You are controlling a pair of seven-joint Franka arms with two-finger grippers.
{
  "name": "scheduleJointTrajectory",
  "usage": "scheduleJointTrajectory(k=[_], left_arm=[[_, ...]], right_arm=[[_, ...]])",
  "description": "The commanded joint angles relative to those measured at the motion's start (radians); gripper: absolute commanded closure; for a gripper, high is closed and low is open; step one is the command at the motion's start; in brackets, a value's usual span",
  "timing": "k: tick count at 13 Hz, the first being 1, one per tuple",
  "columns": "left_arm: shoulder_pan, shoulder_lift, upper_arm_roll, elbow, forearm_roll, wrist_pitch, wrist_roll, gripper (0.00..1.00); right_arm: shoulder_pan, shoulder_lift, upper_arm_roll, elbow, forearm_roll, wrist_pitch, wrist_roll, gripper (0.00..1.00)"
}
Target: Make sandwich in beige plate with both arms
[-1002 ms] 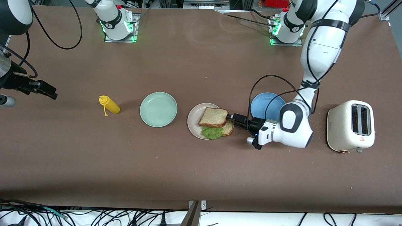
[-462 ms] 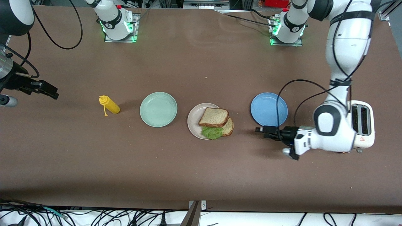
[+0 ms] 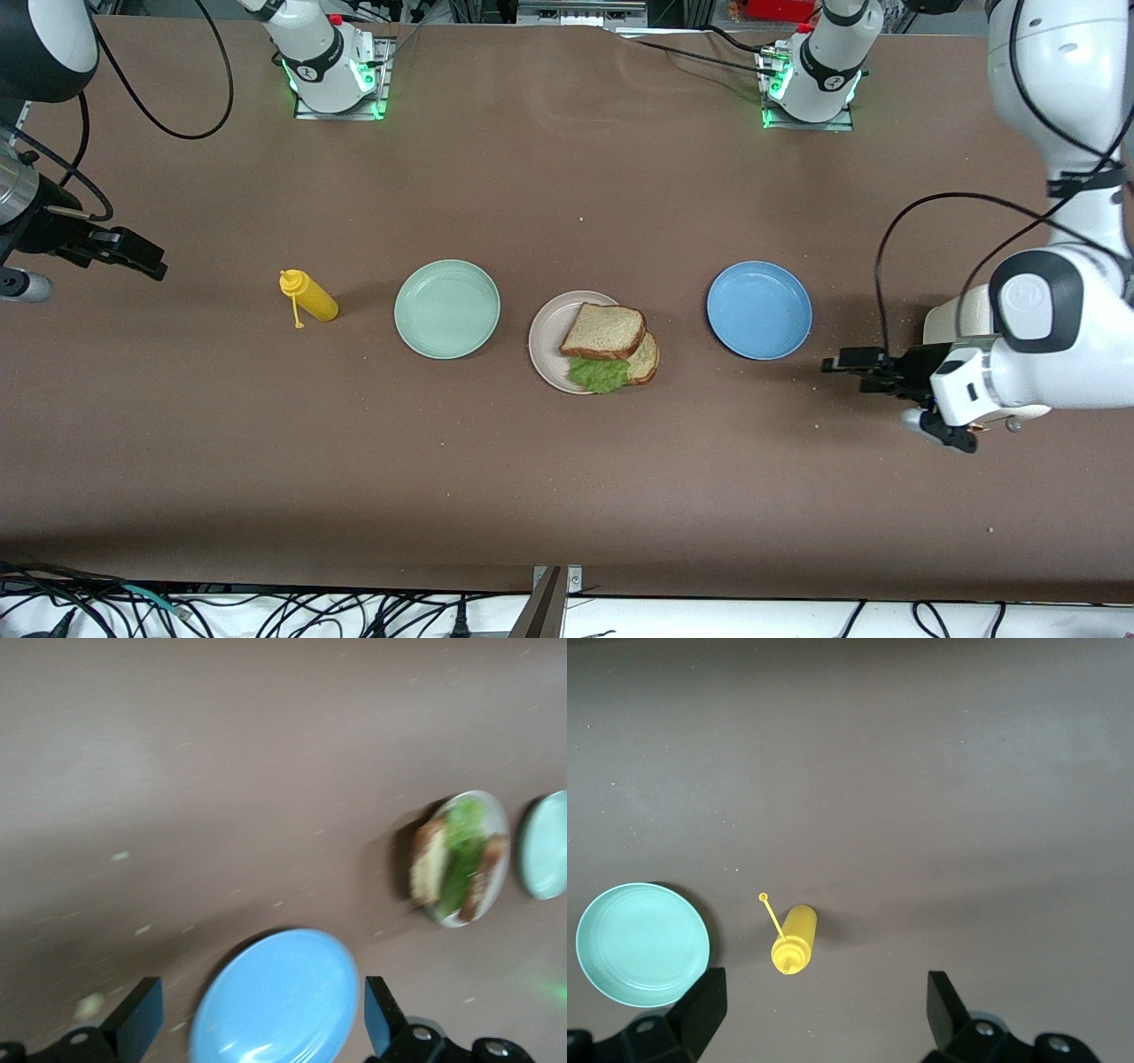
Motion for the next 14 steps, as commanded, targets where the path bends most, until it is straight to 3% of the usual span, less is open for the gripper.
scheduleJointTrajectory(k=[1, 7, 10, 14], left_arm=[[-0.006, -0.081, 0.006, -0.018, 0.113, -0.044, -0.047, 0.00], [-0.006, -0.190, 0.042, -0.014, 0.375, -0.133, -0.057, 0.00], [-0.007, -0.219, 0.041, -0.013, 0.446, -0.166, -0.084, 0.00], [-0.015, -0.330, 0.012, -0.036, 0.489, -0.175, -0.267, 0.00]], right_arm=[[-0.003, -0.009, 0.002, -0.011, -0.009, 0.003, -0.017, 0.00], [-0.002, -0.007, 0.002, -0.011, -0.009, 0.006, -0.017, 0.00], [-0.002, -0.007, 0.002, -0.011, -0.009, 0.008, -0.017, 0.00], [-0.002, -0.007, 0.002, -0.009, -0.009, 0.010, -0.017, 0.00]])
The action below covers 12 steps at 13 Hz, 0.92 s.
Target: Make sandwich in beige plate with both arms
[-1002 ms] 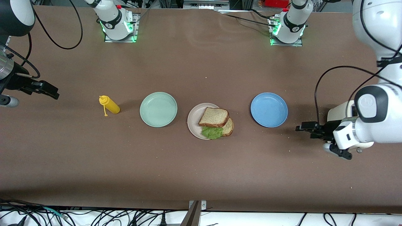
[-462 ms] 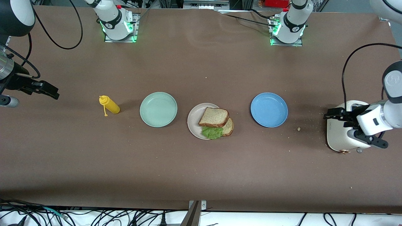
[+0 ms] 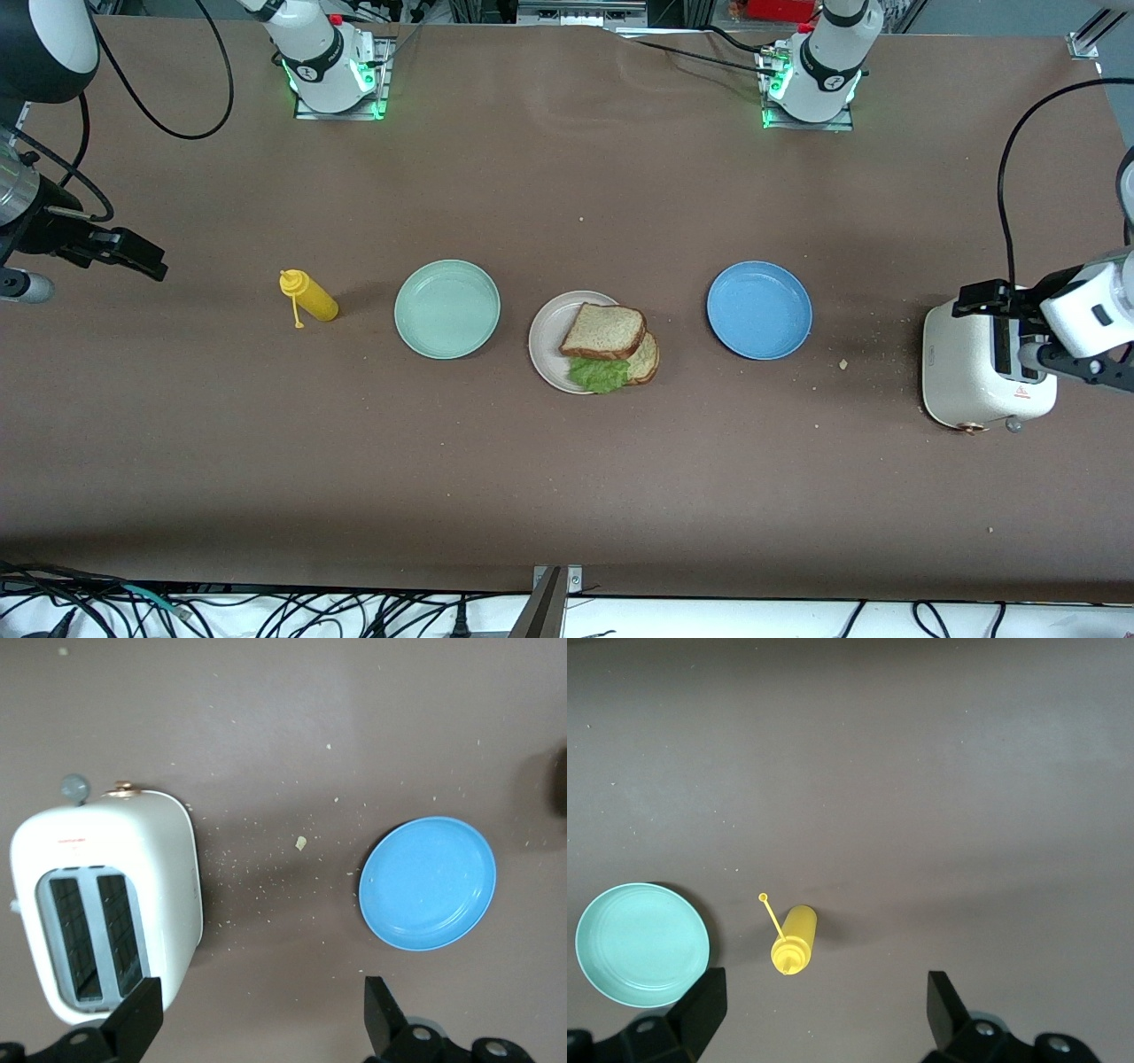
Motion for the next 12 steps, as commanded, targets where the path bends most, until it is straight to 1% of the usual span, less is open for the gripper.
scheduleJointTrajectory(k=[1, 3, 5, 8, 10, 12], left_arm=[[-0.006, -0.104, -0.043, -0.059, 0.063, -0.012, -0.118, 0.00], [-0.002, -0.198, -0.091, -0.145, 0.107, -0.010, -0.174, 0.00], [-0.003, -0.270, -0.103, -0.174, 0.114, -0.019, -0.196, 0.00], [0.009, -0.359, -0.105, -0.183, 0.112, -0.088, -0.195, 0.00], [0.011, -0.391, -0.105, -0.182, 0.115, -0.125, -0.195, 0.00], [0.012, -0.414, -0.105, -0.186, 0.126, -0.133, -0.193, 0.00]], right_arm=[[-0.003, -0.008, 0.002, -0.009, -0.009, 0.008, -0.016, 0.00], [-0.002, -0.008, 0.002, -0.009, -0.009, 0.008, -0.016, 0.00], [-0.003, -0.008, 0.002, -0.009, -0.009, 0.008, -0.016, 0.00], [-0.002, -0.008, 0.003, -0.010, -0.009, 0.005, -0.015, 0.00], [0.000, -0.008, 0.002, -0.009, -0.009, 0.008, -0.007, 0.00], [-0.002, -0.008, 0.002, -0.004, -0.009, 0.011, -0.004, 0.00]])
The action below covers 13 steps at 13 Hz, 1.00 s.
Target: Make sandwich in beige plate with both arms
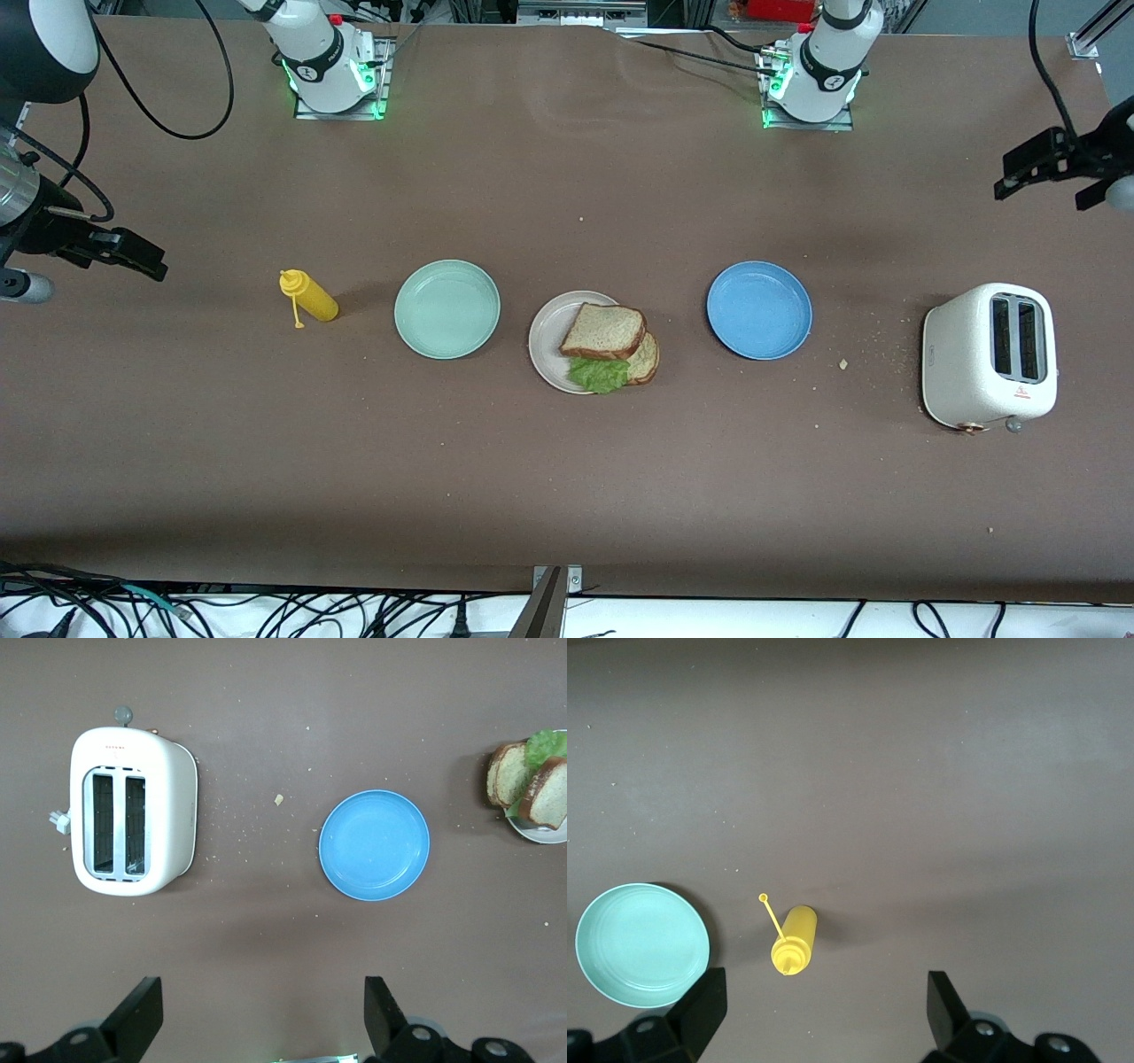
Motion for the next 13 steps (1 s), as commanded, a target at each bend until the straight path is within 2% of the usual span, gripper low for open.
scheduleJointTrajectory(k=[1, 4, 9, 13], left_arm=[[0.002, -0.036, -0.012, -0.034, 0.068, 0.001, -0.012, 0.00], [0.001, -0.041, -0.012, -0.037, 0.082, 0.050, -0.029, 0.00], [0.027, -0.012, -0.012, -0.025, 0.018, 0.053, -0.029, 0.00], [0.027, -0.004, -0.012, -0.027, 0.025, 0.074, -0.029, 0.00]], right_arm=[[-0.002, -0.008, 0.003, -0.005, -0.003, 0.009, -0.003, 0.00], [-0.002, -0.009, 0.003, -0.002, 0.001, 0.011, -0.002, 0.00], [-0.002, -0.011, 0.003, -0.002, 0.004, 0.017, -0.001, 0.00], [-0.002, -0.009, 0.003, -0.002, 0.004, 0.017, -0.002, 0.00]])
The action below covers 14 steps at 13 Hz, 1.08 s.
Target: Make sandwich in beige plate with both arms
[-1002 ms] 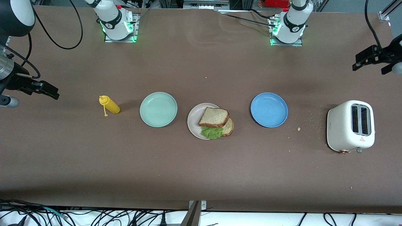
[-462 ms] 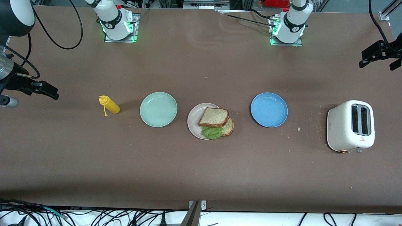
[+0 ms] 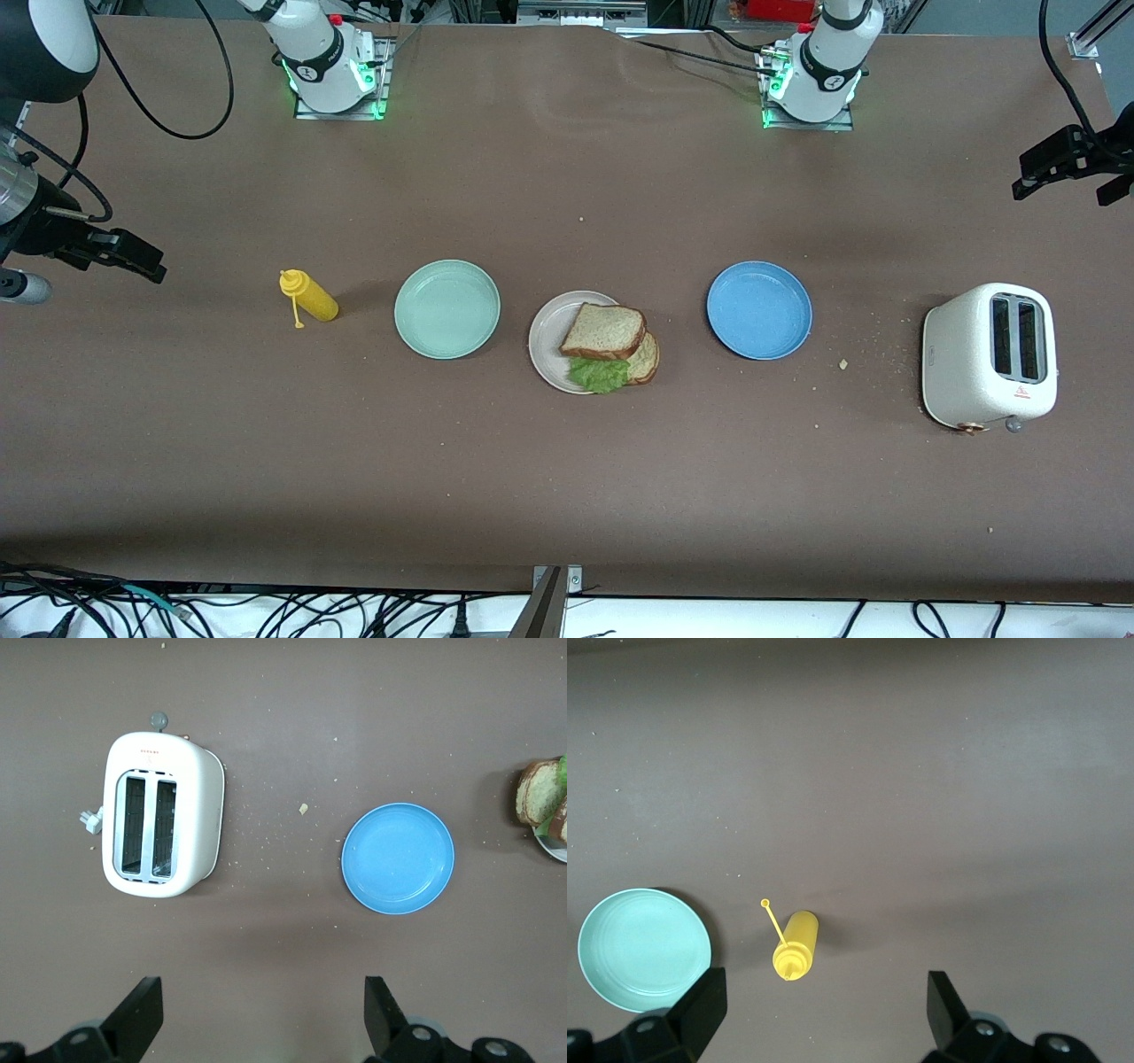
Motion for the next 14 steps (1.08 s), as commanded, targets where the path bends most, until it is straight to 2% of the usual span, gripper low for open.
scheduleJointTrajectory(k=[1, 14], left_arm=[[0.010, -0.003, -0.011, -0.005, -0.013, 0.027, -0.005, 0.00], [0.000, -0.003, -0.013, -0.006, -0.007, 0.041, -0.005, 0.00]], right_arm=[[-0.002, -0.008, 0.003, -0.003, 0.004, 0.004, -0.001, 0.00], [-0.002, -0.008, 0.003, -0.003, 0.007, 0.004, -0.012, 0.00]])
